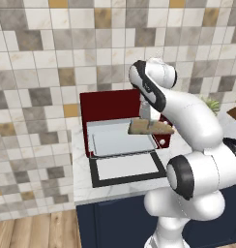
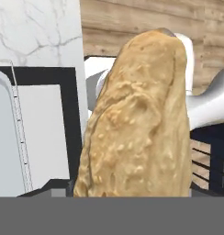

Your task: Pull the toaster oven rack outwards. Pick up the baguette from the plate and place it on the toaster oven rack. Close the toaster oven door fully and set the temperature to the lowest setting.

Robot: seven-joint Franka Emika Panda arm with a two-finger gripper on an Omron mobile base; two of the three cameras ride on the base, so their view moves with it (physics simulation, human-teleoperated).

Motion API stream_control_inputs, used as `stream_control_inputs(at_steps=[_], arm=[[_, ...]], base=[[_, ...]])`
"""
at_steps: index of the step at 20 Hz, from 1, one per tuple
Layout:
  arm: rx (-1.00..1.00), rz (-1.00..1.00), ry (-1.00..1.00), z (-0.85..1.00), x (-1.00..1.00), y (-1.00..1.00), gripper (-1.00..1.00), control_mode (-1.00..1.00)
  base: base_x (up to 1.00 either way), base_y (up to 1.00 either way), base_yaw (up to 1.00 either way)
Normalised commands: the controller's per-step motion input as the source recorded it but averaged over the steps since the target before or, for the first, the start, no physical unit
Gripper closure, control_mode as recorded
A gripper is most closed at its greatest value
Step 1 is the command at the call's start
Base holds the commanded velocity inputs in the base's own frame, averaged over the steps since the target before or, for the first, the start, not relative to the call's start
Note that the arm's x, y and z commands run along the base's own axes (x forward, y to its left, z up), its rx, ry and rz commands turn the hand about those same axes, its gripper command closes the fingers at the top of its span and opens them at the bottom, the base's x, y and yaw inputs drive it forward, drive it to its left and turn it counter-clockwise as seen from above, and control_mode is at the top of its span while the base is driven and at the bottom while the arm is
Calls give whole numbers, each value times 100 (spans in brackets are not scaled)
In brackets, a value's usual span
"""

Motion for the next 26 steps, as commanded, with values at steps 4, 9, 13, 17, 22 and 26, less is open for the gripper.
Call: stream_control_inputs(at_steps=[4,9,13,17,22,26], arm=[[4,0,-10,-21,5,62,100,-100],[0,0,-12,-11,21,46,100,-100],[-2,0,-8,-19,27,23,100,-100],[-2,0,-9,-22,35,0,100,-100],[0,2,-15,-15,11,0,100,-100],[0,4,-12,-20,0,0,100,-100]], base=[[0,0,0],[0,0,0],[0,0,0],[0,0,0],[0,0,0],[0,0,0]])
